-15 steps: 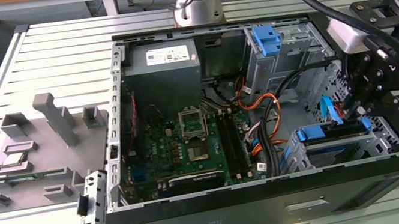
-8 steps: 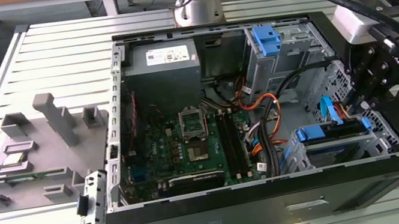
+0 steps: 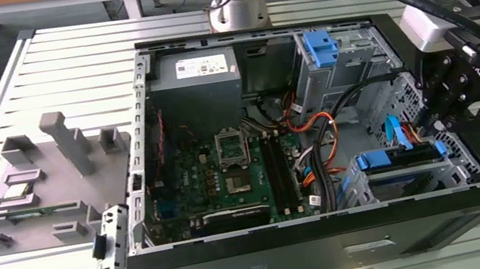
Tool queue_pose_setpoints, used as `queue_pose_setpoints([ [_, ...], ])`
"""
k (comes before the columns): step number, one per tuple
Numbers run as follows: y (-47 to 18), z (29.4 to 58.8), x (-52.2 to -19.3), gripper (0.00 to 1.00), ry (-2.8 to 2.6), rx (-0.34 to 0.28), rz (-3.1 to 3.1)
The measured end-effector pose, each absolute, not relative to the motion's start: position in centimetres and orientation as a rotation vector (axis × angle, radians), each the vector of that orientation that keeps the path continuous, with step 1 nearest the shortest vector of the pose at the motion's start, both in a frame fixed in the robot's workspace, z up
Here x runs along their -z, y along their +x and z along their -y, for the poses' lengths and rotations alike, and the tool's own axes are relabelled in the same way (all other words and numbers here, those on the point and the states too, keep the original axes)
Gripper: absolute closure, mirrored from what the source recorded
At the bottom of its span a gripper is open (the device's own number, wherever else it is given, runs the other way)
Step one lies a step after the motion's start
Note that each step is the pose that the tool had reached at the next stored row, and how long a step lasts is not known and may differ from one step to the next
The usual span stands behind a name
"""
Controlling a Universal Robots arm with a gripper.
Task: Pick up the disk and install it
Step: 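Insert the second disk wire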
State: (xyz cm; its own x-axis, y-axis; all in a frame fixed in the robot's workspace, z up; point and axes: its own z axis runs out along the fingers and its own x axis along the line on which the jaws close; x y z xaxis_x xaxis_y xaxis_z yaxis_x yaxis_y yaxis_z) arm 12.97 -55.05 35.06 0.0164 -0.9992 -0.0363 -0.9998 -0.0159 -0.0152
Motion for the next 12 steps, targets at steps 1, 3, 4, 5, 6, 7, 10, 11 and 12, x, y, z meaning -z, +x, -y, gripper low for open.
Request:
queue_pose_setpoints([
  [1, 12.97, 55.05, -35.06, 0.78, -2.213, -0.024, -2.178],
  [3, 12.97, 55.05, -35.06, 0.90, -2.214, -0.023, -2.178],
  [4, 12.97, 55.05, -35.06, 0.90, -2.214, -0.023, -2.178],
  [5, 12.97, 55.05, -35.06, 0.90, -2.214, -0.023, -2.178],
  [6, 12.97, 55.05, -35.06, 0.90, -2.214, -0.023, -2.178],
  [7, 12.97, 55.05, -35.06, 0.90, -2.214, -0.023, -2.178],
  [10, 12.97, 55.04, -35.06, 0.90, -2.213, -0.024, -2.178],
  [11, 12.97, 55.04, -35.10, 0.90, -2.213, -0.024, -2.178],
  [12, 12.97, 55.04, -35.20, 0.90, -2.213, -0.024, -2.178],
])
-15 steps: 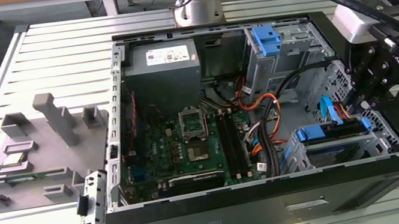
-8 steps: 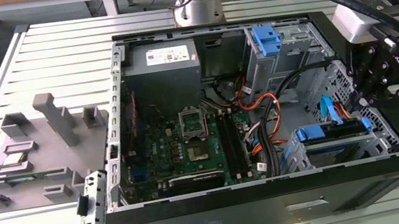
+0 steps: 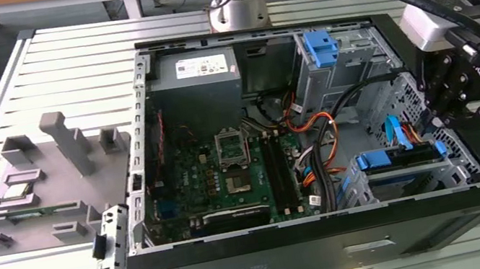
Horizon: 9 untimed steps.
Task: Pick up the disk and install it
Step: 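Insert the second disk wire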
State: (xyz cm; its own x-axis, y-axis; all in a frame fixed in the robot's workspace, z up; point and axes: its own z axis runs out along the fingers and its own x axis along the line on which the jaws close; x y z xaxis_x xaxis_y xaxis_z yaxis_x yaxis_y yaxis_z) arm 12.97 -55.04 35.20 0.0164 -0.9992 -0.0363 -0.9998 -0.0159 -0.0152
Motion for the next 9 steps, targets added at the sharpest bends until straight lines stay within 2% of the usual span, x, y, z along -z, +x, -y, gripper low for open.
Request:
queue_pose_setpoints([
  [9, 11.8, 55.1, -35.6, 0.90, -2.208, -0.013, -2.172],
])
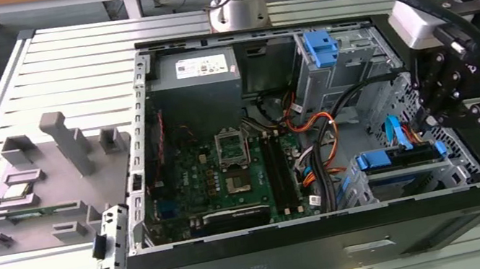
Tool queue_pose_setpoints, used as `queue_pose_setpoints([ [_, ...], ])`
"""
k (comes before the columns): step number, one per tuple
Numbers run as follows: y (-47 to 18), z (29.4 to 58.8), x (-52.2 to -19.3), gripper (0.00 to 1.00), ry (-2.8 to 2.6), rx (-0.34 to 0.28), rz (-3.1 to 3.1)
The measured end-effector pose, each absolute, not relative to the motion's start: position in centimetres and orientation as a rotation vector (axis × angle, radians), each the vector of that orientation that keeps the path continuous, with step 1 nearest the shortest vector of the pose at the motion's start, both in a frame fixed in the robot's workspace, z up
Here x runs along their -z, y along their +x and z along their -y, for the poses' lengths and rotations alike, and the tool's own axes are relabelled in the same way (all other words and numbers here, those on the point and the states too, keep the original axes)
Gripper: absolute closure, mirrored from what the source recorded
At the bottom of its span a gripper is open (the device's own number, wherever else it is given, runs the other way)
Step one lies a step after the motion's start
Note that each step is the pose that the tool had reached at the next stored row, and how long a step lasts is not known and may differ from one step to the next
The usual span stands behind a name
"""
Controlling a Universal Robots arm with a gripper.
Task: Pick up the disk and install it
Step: 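Insert the second disk wire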
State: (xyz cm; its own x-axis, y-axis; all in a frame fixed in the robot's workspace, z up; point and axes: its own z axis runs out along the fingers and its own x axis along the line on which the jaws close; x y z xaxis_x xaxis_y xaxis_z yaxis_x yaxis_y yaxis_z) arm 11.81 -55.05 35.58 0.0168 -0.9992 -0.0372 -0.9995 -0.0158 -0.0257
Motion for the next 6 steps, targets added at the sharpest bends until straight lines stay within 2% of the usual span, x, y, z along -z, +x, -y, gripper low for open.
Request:
queue_pose_setpoints([
  [6, 11.73, 55.05, -35.59, 0.90, -2.208, -0.013, -2.172],
])
